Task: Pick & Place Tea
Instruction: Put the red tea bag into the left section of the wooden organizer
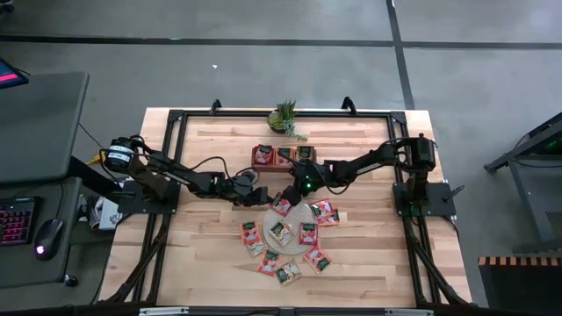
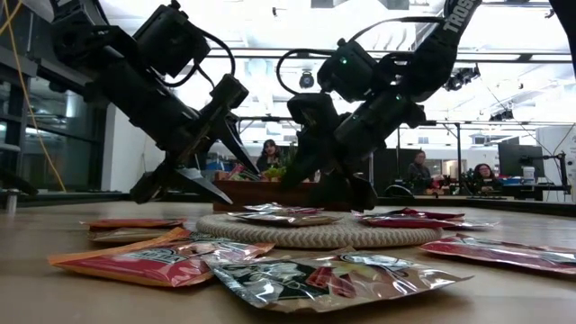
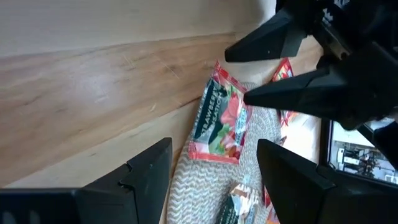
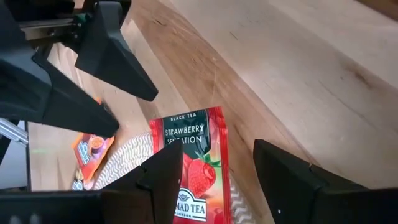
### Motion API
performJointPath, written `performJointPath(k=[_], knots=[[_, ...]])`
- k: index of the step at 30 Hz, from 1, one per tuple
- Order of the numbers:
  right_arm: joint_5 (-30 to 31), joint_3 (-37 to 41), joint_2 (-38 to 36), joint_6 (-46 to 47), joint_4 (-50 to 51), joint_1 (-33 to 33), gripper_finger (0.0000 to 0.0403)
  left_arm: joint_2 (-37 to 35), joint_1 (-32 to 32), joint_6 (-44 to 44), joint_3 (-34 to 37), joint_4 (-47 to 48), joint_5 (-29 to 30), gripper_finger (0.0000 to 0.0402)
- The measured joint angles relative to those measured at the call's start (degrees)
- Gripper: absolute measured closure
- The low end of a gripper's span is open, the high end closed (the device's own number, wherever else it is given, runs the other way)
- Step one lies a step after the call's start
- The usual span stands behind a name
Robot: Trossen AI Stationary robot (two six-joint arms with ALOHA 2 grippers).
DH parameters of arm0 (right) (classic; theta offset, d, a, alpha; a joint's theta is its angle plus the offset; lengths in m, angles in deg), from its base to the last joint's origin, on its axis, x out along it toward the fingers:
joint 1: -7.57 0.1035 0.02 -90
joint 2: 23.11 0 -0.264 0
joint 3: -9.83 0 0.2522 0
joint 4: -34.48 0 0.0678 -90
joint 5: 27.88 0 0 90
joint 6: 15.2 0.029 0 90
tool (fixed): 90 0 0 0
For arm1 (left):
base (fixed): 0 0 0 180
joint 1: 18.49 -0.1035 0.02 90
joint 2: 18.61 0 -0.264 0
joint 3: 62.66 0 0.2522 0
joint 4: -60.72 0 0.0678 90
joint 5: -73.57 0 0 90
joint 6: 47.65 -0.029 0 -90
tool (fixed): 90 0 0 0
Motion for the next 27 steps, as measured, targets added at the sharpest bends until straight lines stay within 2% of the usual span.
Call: performJointPath(k=[3, 12, 19, 23, 27], knots=[[0.1, 0.0, 0.0, 0.0, 0.0, 0.0, 0.021, 0.4, 0.0, 0.0, -0.2, 0.0, -0.8, 0.0168], [0.2, 0.0, 0.0, -0.2, -0.2, 0.0, 0.021, 7.5, 0.0, -0.6, -5.1, -0.1, -2.5, 0.0168], [-0.1, 0.0, 0.0, -0.2, -0.2, 0.0, 0.021, 8.1, -0.7, -3.0, -6.8, 1.1, -3.2, 0.0173], [-0.1, 0.0, 0.0, -0.2, -0.3, 0.0, 0.021, 8.0, -1.8, -4.1, -6.9, 2.9, -4.2, 0.021], [-0.3, 0.0, 0.0, -0.4, -0.3, 0.0, 0.021, 8.1, -2.0, -4.8, -6.8, 3.4, -4.7, 0.0277]])
